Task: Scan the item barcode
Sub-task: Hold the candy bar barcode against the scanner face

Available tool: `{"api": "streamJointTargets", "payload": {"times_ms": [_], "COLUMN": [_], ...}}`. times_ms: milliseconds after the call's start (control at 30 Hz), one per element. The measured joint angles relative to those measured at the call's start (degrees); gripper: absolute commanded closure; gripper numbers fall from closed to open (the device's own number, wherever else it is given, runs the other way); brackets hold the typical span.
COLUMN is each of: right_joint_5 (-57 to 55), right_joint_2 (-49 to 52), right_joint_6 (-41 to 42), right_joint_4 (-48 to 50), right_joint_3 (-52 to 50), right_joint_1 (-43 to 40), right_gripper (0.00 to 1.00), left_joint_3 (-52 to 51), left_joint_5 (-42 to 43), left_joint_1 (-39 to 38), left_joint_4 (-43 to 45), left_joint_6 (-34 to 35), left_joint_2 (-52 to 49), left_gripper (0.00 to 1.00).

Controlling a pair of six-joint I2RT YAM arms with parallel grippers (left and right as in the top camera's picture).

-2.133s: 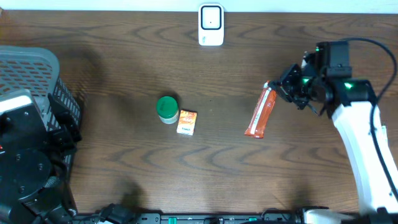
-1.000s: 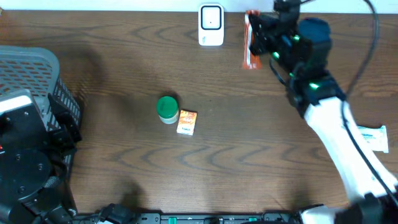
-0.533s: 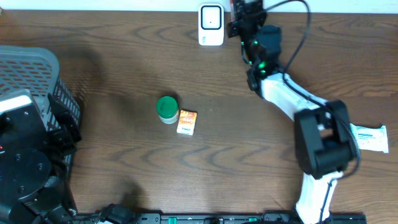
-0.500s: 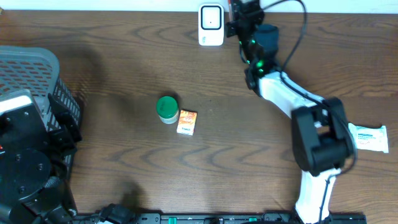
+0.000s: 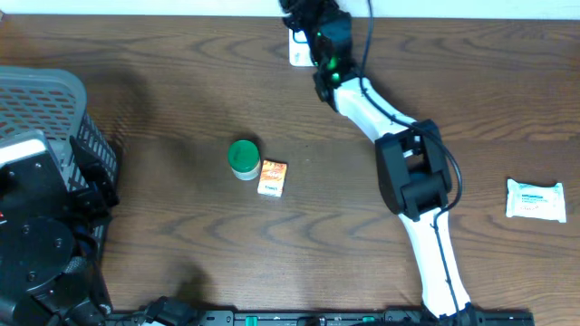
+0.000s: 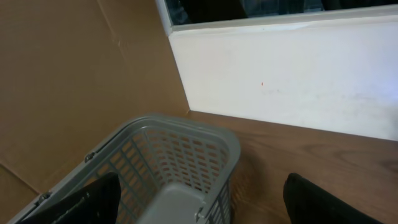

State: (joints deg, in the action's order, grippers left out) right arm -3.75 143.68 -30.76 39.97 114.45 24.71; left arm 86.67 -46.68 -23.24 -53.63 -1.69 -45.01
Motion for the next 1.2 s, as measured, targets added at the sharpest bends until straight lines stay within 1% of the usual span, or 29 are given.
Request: {"api": "streamJointTargets", "payload": {"times_ms": [67, 200, 400, 533, 633, 800, 1000, 1200], "right_joint_5": [-0.4, -0.1, -0.7, -1.7, -1.6, -0.4, 0.1, -1.7], "right_joint_2": [0.1, 0.2, 2.9, 5.2, 6.0, 6.1, 6.1, 6.1], "right_joint_6": [-3.0, -5.5, -9.6, -12.4, -13.5, -14.6, -20.6, -23.8], "right_joint_4": [-1.9, -7.8, -9.8, -16.9, -19.3, -14.5, -7.5, -7.1], "right_joint_3": [0.5, 1.0, 1.1, 1.2, 1.2, 1.2, 1.2, 1.2], "right_joint_1": [0.7, 1.2, 1.2, 2.4, 4.3, 7.0, 6.5, 5.6], "right_gripper": [0.99, 0.99, 0.99, 0.99, 0.99, 0.99, 0.99, 0.99], "left_joint_3": [0.0, 0.0, 0.0, 0.0, 0.0, 0.0, 0.0, 0.0], "left_joint_5": [0.0, 0.0, 0.0, 0.0, 0.0, 0.0, 0.0, 0.0], "left_joint_1": [0.0, 0.0, 0.0, 0.0, 0.0, 0.0, 0.0, 0.0], "left_joint_4": [0.0, 0.0, 0.0, 0.0, 0.0, 0.0, 0.0, 0.0], "left_joint_6": [0.0, 0.0, 0.0, 0.0, 0.0, 0.0, 0.0, 0.0], "left_joint_2": [0.0, 0.0, 0.0, 0.0, 0.0, 0.0, 0.0, 0.0], "left_gripper": [0.16, 0.16, 0.16, 0.16, 0.16, 0.16, 0.16, 0.16]}}
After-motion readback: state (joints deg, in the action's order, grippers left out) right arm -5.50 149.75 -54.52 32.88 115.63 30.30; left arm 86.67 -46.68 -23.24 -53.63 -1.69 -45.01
